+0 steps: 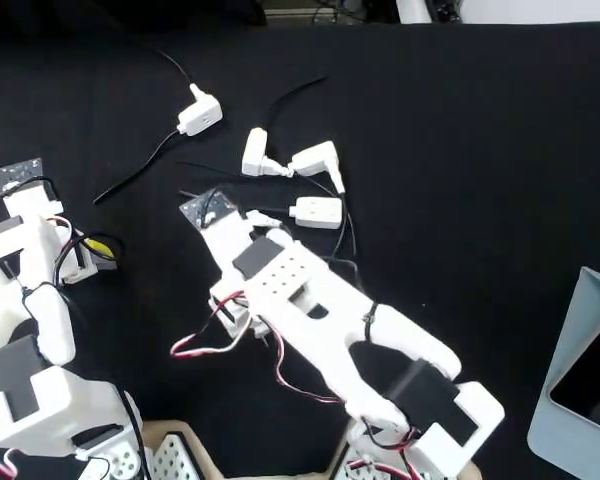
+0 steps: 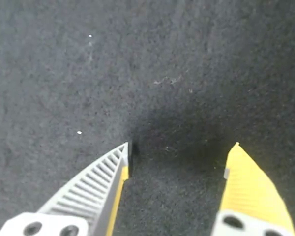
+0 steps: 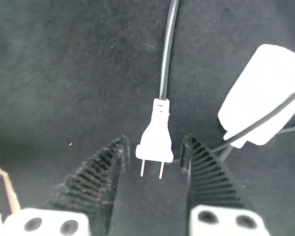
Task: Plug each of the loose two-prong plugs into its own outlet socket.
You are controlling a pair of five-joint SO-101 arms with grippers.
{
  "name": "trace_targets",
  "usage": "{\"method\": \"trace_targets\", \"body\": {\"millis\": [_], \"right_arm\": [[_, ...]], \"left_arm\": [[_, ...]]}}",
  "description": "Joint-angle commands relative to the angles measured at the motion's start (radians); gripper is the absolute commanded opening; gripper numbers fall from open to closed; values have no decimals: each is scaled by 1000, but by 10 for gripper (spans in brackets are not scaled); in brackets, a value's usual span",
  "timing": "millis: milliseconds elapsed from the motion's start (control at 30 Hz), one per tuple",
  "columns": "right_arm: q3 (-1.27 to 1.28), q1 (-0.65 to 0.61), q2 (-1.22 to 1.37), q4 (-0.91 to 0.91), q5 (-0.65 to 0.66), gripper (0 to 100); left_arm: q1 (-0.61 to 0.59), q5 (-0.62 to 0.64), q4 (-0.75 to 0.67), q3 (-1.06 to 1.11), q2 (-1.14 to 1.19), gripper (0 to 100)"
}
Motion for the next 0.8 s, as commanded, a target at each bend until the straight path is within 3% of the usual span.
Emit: {"method": "trace_targets", "body": {"millis": [0, 500, 767], "right_arm": [[-2, 55, 39, -26, -9, 175], [-21, 89, 113, 29, -2, 175], [-35, -6, 199, 23, -9, 174]], "left_arm": [[-7, 9, -17, -7, -5, 306], [-7, 9, -17, -7, -5, 306], [-7, 9, -17, -7, -5, 306]]}}
